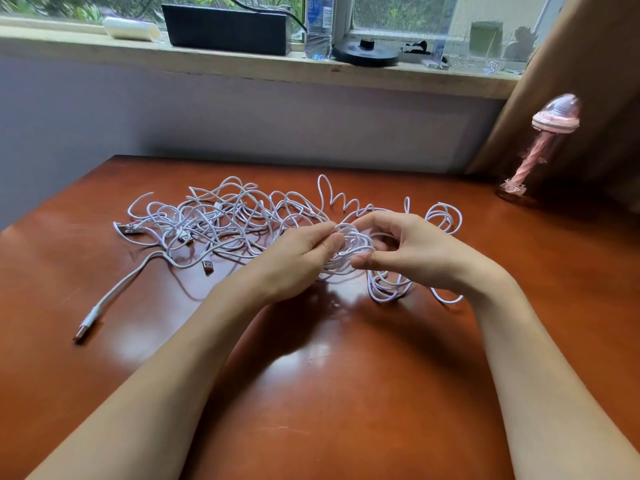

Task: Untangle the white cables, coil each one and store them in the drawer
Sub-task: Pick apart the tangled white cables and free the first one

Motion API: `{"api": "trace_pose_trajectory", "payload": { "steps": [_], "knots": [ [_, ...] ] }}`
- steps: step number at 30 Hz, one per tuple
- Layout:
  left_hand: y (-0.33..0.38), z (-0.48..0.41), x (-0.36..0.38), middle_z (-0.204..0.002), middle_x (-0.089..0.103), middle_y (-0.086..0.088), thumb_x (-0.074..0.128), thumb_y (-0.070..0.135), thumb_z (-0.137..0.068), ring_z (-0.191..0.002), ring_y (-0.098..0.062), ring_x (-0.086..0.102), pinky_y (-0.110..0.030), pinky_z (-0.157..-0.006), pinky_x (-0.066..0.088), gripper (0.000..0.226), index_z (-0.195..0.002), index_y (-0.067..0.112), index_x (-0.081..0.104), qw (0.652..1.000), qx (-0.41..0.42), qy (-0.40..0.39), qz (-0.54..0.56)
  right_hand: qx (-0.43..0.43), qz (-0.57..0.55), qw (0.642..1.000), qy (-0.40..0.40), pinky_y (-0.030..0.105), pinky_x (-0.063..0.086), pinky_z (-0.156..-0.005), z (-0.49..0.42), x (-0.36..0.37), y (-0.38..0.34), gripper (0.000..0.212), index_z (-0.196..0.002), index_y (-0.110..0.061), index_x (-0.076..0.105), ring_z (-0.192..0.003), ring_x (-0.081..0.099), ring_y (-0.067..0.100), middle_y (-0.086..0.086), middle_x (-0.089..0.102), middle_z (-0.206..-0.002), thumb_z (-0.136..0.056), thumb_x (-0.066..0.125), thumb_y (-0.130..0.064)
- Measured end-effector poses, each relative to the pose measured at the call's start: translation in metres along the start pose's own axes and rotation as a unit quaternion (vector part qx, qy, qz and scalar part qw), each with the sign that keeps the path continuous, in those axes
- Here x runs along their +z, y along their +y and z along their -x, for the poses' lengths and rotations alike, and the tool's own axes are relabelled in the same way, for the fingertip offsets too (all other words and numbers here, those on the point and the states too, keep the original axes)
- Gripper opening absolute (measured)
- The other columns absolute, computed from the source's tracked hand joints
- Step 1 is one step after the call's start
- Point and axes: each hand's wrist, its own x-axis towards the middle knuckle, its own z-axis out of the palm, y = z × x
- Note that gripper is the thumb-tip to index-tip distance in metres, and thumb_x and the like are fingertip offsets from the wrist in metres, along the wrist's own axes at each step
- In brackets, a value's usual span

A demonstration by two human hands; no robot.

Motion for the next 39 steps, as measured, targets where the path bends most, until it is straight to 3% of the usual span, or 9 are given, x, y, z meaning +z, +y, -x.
{"api": "trace_pose_trajectory", "payload": {
  "steps": [4,6,8,13,18,22,29,34,39],
  "knots": [
    [0.000,-0.001,0.002,-0.085,0.063,-0.008,0.042,0.039,-0.102,-0.083,-0.024,0.057,-0.048,-0.082,0.047,0.033,-0.092,0.013,0.059,1.000,0.008,0.010,0.003,0.005,-0.061,0.998,-0.024,0.033,0.039,-0.067,0.000,-0.001,-0.003,0.045,-0.118,-0.023,0.067,-0.072,0.044,0.015,0.012,0.051,-0.071,-0.080,0.082,-0.041],
    [-0.001,-0.001,0.004,-0.081,0.060,-0.008,0.041,0.039,-0.102,-0.078,-0.023,0.055,-0.046,-0.078,0.046,0.032,-0.089,0.013,0.056,1.000,0.009,0.019,-0.007,0.005,-0.082,0.996,-0.019,0.046,0.050,-0.085,-0.001,-0.001,-0.001,0.048,-0.118,-0.025,0.069,-0.091,0.059,0.019,0.025,0.067,-0.104,-0.079,0.081,-0.049],
    [-0.003,-0.001,0.005,-0.082,0.061,-0.008,0.042,0.037,-0.104,-0.079,-0.023,0.056,-0.045,-0.078,0.045,0.032,-0.091,0.012,0.058,1.000,0.010,0.021,-0.011,0.004,-0.094,0.995,-0.013,0.031,0.053,-0.089,0.000,-0.001,0.000,0.044,-0.119,-0.020,0.069,-0.103,0.066,0.010,0.011,0.073,-0.115,-0.084,0.076,-0.045],
    [-0.003,-0.002,0.006,-0.079,0.059,-0.007,0.044,0.031,-0.108,-0.072,-0.015,0.051,-0.040,-0.073,0.044,0.030,-0.089,0.011,0.057,0.999,0.012,0.029,-0.011,0.006,-0.133,0.991,-0.022,0.004,0.042,-0.061,-0.001,0.001,0.001,0.026,-0.124,-0.007,0.063,-0.068,0.061,-0.011,-0.026,0.068,-0.074,-0.099,0.062,-0.015],
    [-0.001,0.000,0.003,-0.093,0.063,-0.014,0.037,0.042,-0.107,-0.084,-0.023,0.056,-0.046,-0.083,0.046,0.041,-0.097,0.010,0.060,1.000,0.002,0.014,0.025,0.017,-0.135,0.991,0.012,0.007,0.045,-0.067,-0.003,0.003,0.001,0.027,-0.119,-0.009,0.064,-0.077,0.064,-0.007,-0.011,0.073,-0.090,-0.093,0.071,-0.012],
    [0.002,0.003,0.004,-0.106,0.068,-0.002,0.030,0.048,-0.106,-0.104,-0.019,0.061,-0.042,-0.097,0.046,0.050,-0.109,0.014,0.066,0.999,0.004,-0.003,0.047,0.033,-0.113,0.992,0.034,0.031,0.046,-0.083,-0.006,0.006,0.003,0.031,-0.112,-0.019,0.065,-0.082,0.060,0.009,0.001,0.066,-0.087,-0.085,0.082,-0.021],
    [0.003,0.001,0.005,-0.073,0.052,0.002,0.047,0.048,-0.100,-0.067,-0.007,0.042,-0.030,-0.064,0.038,0.036,-0.088,0.014,0.052,0.999,0.052,0.003,-0.005,0.023,-0.103,0.993,0.059,0.011,0.031,-0.051,-0.005,0.006,0.000,0.029,-0.109,-0.012,0.062,-0.050,0.031,0.001,-0.018,0.037,-0.051,-0.086,0.080,-0.011],
    [-0.001,0.000,0.006,-0.076,0.053,0.000,0.053,0.027,-0.104,-0.067,-0.009,0.041,-0.034,-0.066,0.040,0.022,-0.089,0.012,0.048,0.998,0.057,-0.016,-0.028,0.020,-0.050,0.996,0.074,0.008,0.029,-0.048,-0.003,0.007,-0.005,0.032,-0.110,-0.006,0.060,-0.040,0.032,0.001,-0.021,0.040,-0.040,-0.084,0.080,-0.007],
    [0.002,0.000,0.005,-0.087,0.059,-0.009,0.048,0.039,-0.101,-0.077,-0.018,0.049,-0.046,-0.074,0.046,0.033,-0.101,0.006,0.055,0.998,0.053,-0.039,-0.009,0.021,-0.074,0.995,0.061,0.013,0.026,-0.050,0.002,0.002,-0.006,0.036,-0.109,-0.013,0.063,-0.054,0.023,0.007,-0.014,0.028,-0.055,-0.081,0.085,-0.016]
  ]
}}
